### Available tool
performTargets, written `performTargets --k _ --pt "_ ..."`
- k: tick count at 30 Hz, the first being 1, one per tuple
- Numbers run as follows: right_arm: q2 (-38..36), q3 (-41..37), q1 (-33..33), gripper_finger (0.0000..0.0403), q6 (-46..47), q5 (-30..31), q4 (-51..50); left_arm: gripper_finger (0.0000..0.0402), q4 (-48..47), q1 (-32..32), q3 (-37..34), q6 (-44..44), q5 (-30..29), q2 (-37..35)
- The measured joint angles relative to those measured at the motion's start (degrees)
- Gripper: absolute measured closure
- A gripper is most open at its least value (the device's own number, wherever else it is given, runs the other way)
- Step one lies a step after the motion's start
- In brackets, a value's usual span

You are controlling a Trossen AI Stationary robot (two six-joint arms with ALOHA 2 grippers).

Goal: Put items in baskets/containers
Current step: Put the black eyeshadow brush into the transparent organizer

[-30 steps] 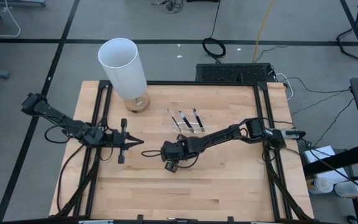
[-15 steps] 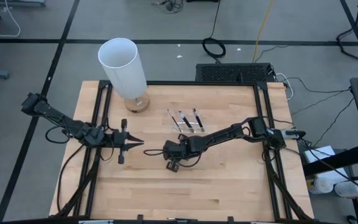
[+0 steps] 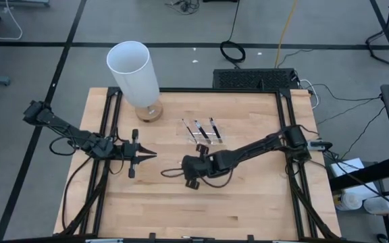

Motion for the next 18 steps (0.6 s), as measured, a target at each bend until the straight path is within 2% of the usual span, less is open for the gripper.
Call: performTargets --k 5,13,18 --pt "-4.27 0.21 2.60 0.0402 -5.32 7.95 6.61 0.0360 0.30 0.01 0.00 0.00 0.01 0.00" --pt "-10.06 0.28 6.54 0.0403 -15.63 12.88 13.85 0.0360 0.15 0.00 0.00 0.00 0.01 0.00" --pt "-14.57 -1.49 6.13 0.0403 -19.21 12.97 16.30 0.0360 0.20 0.00 0.00 0.01 0.01 0.00"
